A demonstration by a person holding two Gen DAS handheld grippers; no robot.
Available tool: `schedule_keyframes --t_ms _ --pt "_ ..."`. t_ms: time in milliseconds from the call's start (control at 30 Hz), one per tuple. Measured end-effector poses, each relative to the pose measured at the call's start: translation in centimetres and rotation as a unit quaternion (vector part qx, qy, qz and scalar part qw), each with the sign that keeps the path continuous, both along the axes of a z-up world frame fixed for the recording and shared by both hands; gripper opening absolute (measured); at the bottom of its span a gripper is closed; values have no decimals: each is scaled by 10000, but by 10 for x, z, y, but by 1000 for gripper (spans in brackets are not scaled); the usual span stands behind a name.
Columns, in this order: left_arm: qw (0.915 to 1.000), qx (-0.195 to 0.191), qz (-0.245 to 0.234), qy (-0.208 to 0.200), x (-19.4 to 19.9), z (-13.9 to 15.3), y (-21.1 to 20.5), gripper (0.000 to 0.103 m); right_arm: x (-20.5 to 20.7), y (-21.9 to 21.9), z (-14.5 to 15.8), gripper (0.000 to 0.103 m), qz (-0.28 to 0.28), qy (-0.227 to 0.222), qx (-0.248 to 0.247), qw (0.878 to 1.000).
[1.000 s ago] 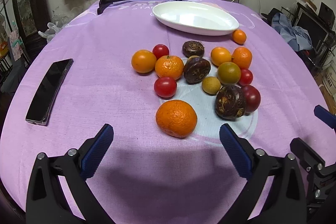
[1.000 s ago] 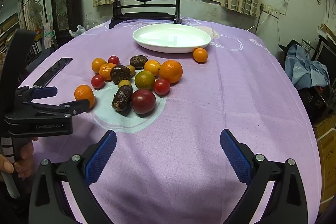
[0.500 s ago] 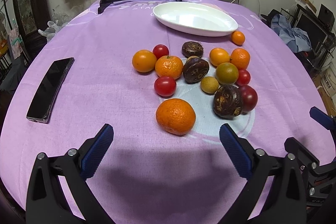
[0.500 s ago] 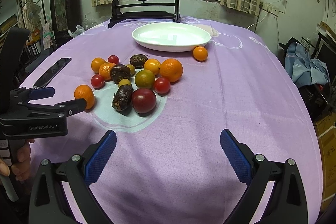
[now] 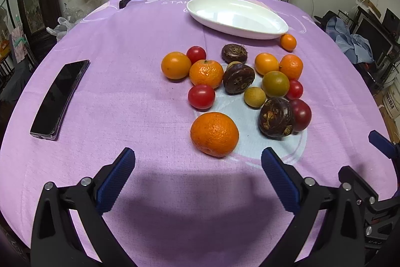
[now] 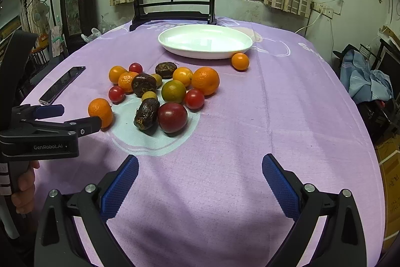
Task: Organize fruits
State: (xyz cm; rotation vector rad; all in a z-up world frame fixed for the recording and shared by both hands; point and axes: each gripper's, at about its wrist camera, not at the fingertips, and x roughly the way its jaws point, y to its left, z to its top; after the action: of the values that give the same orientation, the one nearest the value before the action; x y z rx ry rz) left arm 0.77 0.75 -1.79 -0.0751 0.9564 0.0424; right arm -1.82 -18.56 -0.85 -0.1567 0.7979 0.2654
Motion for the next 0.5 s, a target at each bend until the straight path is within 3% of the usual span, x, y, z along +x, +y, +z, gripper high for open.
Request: schedule_keyframes --t_ms 500 --pt "9999 108 -74 100 6 -9 -4 99 6 0 -7 100 6 83 37 10000"
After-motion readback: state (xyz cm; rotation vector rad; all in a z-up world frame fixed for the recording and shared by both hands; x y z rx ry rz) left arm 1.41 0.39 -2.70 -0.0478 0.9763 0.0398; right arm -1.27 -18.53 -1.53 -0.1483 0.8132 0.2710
